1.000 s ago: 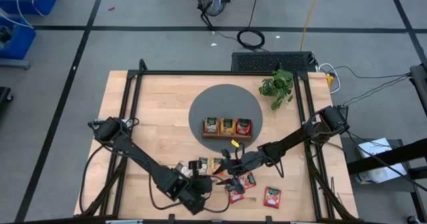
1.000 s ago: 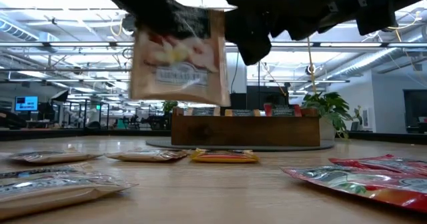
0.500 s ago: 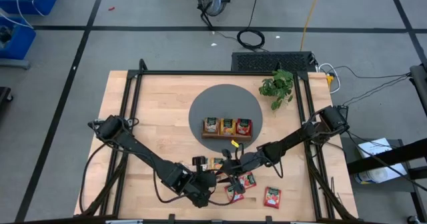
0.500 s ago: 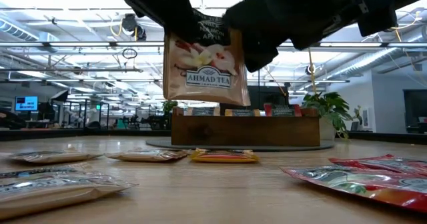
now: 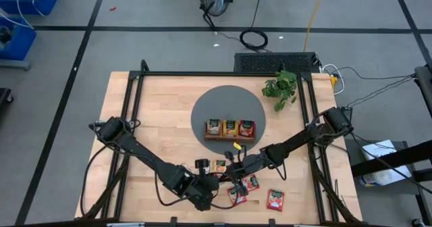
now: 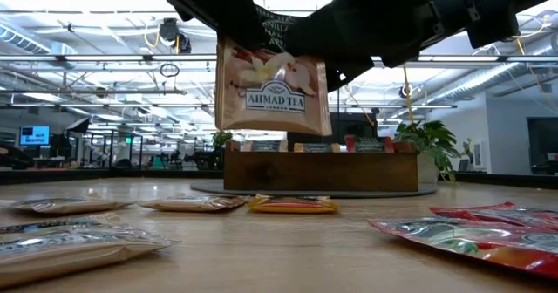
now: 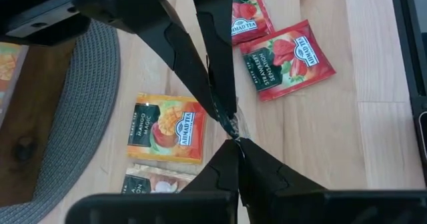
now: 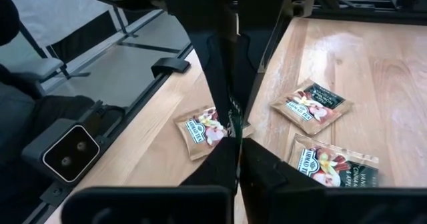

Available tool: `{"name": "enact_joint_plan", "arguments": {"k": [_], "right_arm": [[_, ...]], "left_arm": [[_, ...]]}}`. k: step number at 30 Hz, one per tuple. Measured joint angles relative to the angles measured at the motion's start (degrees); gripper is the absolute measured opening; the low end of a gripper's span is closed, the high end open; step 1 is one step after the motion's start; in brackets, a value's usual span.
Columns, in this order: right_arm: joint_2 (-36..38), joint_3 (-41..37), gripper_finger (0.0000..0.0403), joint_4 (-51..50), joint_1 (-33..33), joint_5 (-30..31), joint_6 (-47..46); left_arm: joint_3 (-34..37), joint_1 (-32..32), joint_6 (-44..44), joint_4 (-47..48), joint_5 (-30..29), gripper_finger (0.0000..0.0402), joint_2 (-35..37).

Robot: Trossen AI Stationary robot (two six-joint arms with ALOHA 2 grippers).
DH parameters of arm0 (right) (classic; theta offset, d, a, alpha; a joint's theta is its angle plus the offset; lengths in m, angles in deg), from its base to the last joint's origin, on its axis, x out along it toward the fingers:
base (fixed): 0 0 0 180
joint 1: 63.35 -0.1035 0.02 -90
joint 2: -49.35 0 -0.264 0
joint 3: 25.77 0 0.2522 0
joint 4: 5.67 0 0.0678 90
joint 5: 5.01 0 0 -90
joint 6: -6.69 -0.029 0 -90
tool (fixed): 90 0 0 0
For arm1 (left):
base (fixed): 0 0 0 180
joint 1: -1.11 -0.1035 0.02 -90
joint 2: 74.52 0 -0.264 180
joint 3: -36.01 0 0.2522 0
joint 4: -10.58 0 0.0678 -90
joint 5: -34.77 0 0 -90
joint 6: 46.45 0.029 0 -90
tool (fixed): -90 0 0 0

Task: Pick & Place Tea
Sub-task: Put the brown tea bag into the left slot of the wooden organizer

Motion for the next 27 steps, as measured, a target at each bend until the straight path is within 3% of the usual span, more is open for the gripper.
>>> {"name": "enact_joint_plan", "arguments": {"k": [5,10,15,19,24,27], "right_arm": [[0.0,0.0,0.0001,-0.6,0.0,0.0,0.2],[0.0,0.0,0.0,-3.4,0.0,0.0,0.4],[0.0,0.0,0.0,-3.7,0.0,0.7,1.2],[0.4,0.0,0.0,-4.3,0.3,3.4,1.9],[0.4,-0.1,0.0,-4.8,1.2,3.3,1.6],[0.4,-0.7,0.0,-4.8,1.5,3.3,1.9]], "left_arm": [[0.0,0.8,-0.4,0.0,-0.1,0.0024,0.1],[0.0,2.7,-1.3,4.9,0.2,0.0073,2.2],[0.8,6.0,-7.8,8.7,-1.9,0.0116,2.3],[6.8,10.5,-9.1,-0.3,-8.5,0.0122,2.2],[16.6,15.4,-9.1,-16.7,-20.9,0.0098,2.1],[23.1,16.5,-6.1,-27.5,-20.9,0.0065,2.1]]}}
